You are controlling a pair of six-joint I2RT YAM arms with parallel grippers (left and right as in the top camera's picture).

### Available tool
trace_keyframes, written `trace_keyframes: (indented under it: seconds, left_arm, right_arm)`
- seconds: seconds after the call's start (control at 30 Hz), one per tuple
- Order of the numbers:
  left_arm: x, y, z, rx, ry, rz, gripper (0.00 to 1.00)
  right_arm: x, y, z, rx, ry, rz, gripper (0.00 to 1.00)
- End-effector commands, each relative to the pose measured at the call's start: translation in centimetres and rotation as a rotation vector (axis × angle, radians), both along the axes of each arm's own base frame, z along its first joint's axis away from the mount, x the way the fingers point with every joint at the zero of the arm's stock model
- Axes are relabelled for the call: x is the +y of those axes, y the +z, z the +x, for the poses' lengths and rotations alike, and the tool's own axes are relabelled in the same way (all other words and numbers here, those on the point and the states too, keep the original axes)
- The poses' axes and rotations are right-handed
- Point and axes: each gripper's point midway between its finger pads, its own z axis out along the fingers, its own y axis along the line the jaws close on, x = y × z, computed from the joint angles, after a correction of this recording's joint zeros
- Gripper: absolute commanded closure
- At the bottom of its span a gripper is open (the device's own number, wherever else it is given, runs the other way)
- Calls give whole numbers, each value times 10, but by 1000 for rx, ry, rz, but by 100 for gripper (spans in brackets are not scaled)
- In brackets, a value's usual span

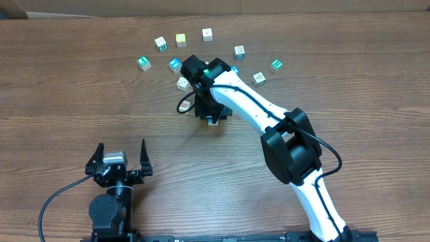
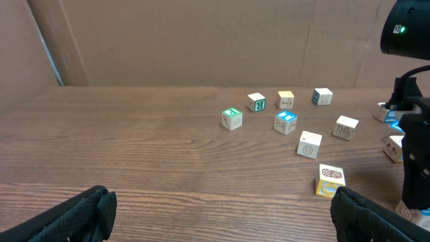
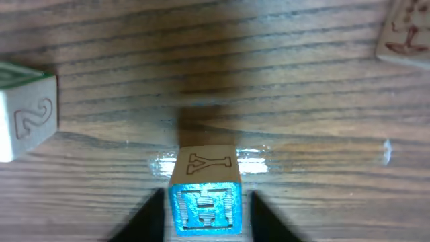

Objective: Form a tower
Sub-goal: 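Carry the H block toward the front and set it down, then open the right gripper and move it to the green B block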

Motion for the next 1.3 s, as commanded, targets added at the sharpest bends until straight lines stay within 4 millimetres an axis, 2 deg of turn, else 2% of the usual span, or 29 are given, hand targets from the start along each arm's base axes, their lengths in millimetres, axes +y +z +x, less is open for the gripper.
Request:
trace_keyframes:
  seconds: [0.0,0.1,0.17,0.27,0.33,0.4,0.53,0.57,0.6,0.63,0.73,0.87,1.07,1.27]
  left_arm:
    - [5,2,-1,-2,21,20,0]
    - [5,2,-1,-2,21,20,0]
    - [5,2,-1,-2,21,20,0]
    - [5,2,-1,-2,21,20,1]
    - [5,2,-1,-2,21,20,0]
    - [5,2,-1,-2,21,20,0]
    - [5,2,-1,-2,21,20,0]
    - [5,2,-1,-2,21,20,1]
    - [5,2,-1,-2,21,20,0]
    - [5,2,-1,-2,21,20,0]
    - [5,2,-1,-2,21,20,0]
    - [5,2,-1,-2,21,20,0]
    - [5,2,-1,-2,21,20,0]
    - [5,2,-1,-2,21,20,1]
  right_arm:
    - [2,9,-1,-12,-3,14,49]
    - [3,9,0,-18,-2,19,37]
    - [5,10,3,-28,2,24,36]
    - [6,15,17,-85,2,33,36]
    - [11,33,28,-119,0,65,36]
    - [14,62,41,-162,-12,102,36]
    - [20,103,57,-240,-22,160,36]
    - [24,109,59,-251,-21,180,24]
    - [28,110,58,-248,-18,201,5]
    - [32,110,57,-241,-18,221,0]
    - [49,102,52,-198,-21,286,0]
    - [63,84,50,-199,-12,282,0]
    - [58,55,50,-251,-84,175,0]
    - [75,30,53,-273,-68,224,0]
